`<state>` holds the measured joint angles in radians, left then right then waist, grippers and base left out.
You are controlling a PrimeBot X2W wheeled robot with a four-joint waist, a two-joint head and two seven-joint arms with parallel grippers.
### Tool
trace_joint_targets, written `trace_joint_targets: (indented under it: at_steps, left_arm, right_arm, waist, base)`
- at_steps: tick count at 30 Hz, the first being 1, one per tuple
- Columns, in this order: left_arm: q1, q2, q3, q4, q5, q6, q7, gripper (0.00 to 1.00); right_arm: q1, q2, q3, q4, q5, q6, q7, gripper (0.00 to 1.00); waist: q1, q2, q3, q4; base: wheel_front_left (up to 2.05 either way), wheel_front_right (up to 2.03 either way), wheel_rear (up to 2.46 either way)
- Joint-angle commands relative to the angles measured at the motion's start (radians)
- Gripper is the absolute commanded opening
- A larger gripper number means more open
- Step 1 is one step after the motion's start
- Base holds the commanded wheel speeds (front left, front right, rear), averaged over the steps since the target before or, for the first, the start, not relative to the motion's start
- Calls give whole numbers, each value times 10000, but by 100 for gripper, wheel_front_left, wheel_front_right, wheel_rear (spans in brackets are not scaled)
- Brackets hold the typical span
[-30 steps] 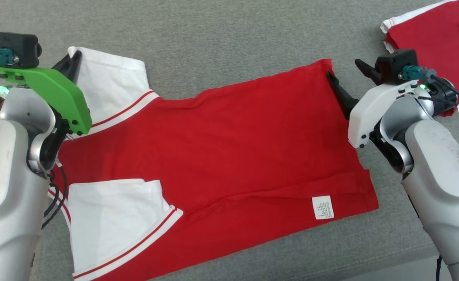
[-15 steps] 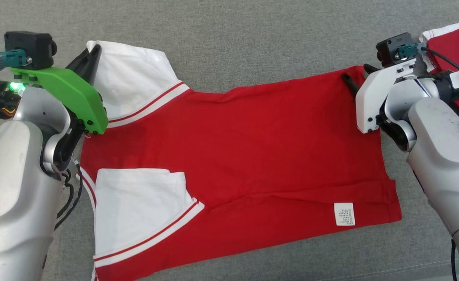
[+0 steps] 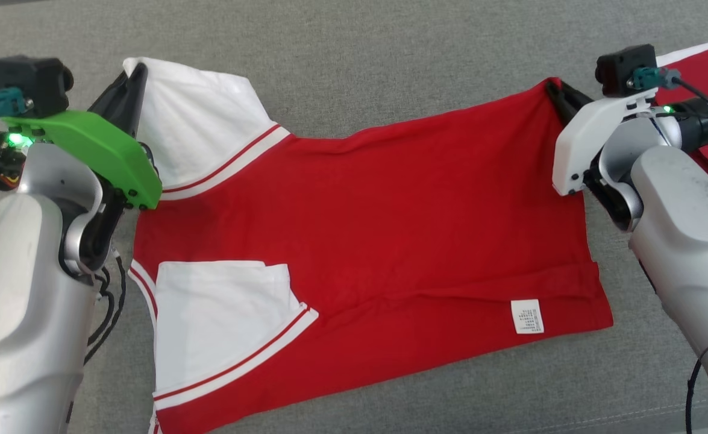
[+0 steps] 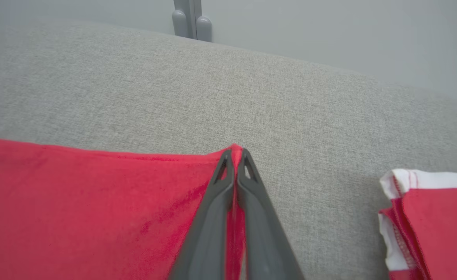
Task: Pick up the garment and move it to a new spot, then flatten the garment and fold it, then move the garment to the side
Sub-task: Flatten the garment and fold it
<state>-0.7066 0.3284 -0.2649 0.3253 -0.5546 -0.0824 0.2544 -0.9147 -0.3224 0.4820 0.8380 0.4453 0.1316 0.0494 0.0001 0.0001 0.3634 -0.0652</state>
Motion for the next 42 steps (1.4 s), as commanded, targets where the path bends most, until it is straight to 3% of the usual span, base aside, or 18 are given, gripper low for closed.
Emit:
trace_joint_targets:
  at_steps: [1, 8, 12, 19, 23, 30, 39, 40, 41, 42]
  left_arm:
    - [356, -1, 96, -70, -91, 38, -194, 0]
    - [2418, -224, 344, -1080, -519, 246, -1026, 0]
    - [4256, -444, 467, -2167, -794, 615, -1363, 0]
    - [7260, -764, 566, -4077, -1069, 1439, -1619, 0]
    - [8204, -971, 353, -4699, -1123, 1675, -1592, 0]
    - [8818, -1245, -29, -4570, -1142, 1850, -1524, 0]
    - [8596, -1388, -25, -3178, -1284, 1723, -1765, 0]
    - [8501, -1368, -30, -2969, -1215, 1731, -1823, 29]
    - [8424, -1378, -16, -2835, -1184, 1737, -1912, 76]
    - [8334, -1415, 27, -2642, -1160, 1773, -2006, 100]
  right_arm:
    - [330, 20, 129, -35, 206, -20, -232, 0]
    - [1829, -421, 485, -633, 894, -19, -1527, 0]
    - [2953, -715, 349, -1049, 1156, -19, -2148, 0]
    - [4668, -975, -314, -1907, 1261, -19, -2404, 0]
    - [5312, -1017, -837, -2235, 1100, -19, -2278, 0]
    - [6102, -794, -1662, -2763, 692, -19, -1989, 0]
    - [6885, -388, -2404, -3545, 197, -19, -1400, 0]
    - [6956, -335, -2472, -3619, 142, -19, -1350, 0]
    - [7017, -283, -2519, -3683, 121, -19, -1299, 0]
    - [7086, -219, -2560, -3744, 72, -19, -1270, 0]
  waist:
    - [-1, -1, -301, -6]
    - [-1, -1, -1237, 273]
    - [-1, -1, -1810, 528]
    - [-1, -1, -2360, 906]
    - [-1, -1, -2475, 1098]
    - [-1, -1, -2586, 1304]
    - [-1, -1, -2647, 1215]
    - [-1, -1, -2657, 1196]
    - [-1, -1, -2661, 1181]
    - [-1, -1, -2672, 1164]
  base:
    - [0, 0, 0]
    - [0, 0, 0]
    - [0, 0, 0]
    - [0, 0, 0]
    - [0, 0, 0]
    - [0, 0, 0]
    - [0, 0, 0]
    - [0, 0, 0]
    - [0, 0, 0]
    - [0, 0, 0]
